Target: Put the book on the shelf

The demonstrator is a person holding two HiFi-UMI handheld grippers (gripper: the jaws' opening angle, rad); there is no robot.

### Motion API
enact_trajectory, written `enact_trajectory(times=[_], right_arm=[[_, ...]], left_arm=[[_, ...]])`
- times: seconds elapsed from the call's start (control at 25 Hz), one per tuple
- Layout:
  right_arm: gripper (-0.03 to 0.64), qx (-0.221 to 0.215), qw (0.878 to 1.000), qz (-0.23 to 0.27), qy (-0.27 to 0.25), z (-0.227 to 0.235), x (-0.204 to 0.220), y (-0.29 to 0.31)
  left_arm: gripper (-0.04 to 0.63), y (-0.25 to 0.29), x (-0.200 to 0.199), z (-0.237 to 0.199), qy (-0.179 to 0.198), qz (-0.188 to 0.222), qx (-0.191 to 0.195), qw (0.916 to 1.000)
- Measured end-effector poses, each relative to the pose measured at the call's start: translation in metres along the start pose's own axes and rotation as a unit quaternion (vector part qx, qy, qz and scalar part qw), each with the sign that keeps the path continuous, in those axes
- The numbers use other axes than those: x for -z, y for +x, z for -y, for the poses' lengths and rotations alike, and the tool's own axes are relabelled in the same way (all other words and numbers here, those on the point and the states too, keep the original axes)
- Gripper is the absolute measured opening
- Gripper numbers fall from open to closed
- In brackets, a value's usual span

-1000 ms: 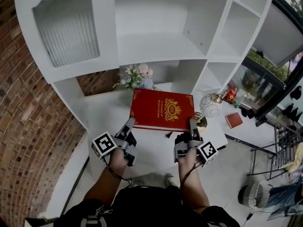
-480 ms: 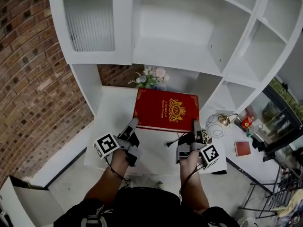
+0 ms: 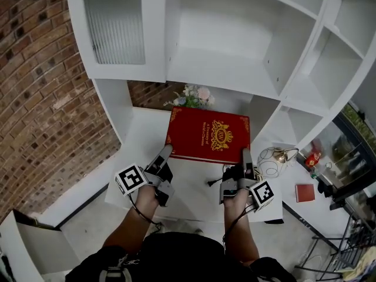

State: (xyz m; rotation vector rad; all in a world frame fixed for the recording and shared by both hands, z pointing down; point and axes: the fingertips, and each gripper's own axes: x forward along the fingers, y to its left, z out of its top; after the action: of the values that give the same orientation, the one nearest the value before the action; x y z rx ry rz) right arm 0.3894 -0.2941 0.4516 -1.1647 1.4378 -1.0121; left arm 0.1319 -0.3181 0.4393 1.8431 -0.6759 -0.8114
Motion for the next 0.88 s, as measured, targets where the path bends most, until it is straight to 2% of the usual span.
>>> enact_trajectory(times=[0.24,0.88], right_arm=[[0.272,-0.027,1.0,0.003,-0.013,-0.022,-0.007,0.004],[0.272,-0.088,0.996,0.008,-0.028,-0.065,-0.021,0.008]], left_arm=[[0.252,0.01,-0.004,0.02,0.005,-0.003,0.032,0.9995],[0.252,0.013,-0.005,0.057,0.026,0.004,0.06,0.9979]])
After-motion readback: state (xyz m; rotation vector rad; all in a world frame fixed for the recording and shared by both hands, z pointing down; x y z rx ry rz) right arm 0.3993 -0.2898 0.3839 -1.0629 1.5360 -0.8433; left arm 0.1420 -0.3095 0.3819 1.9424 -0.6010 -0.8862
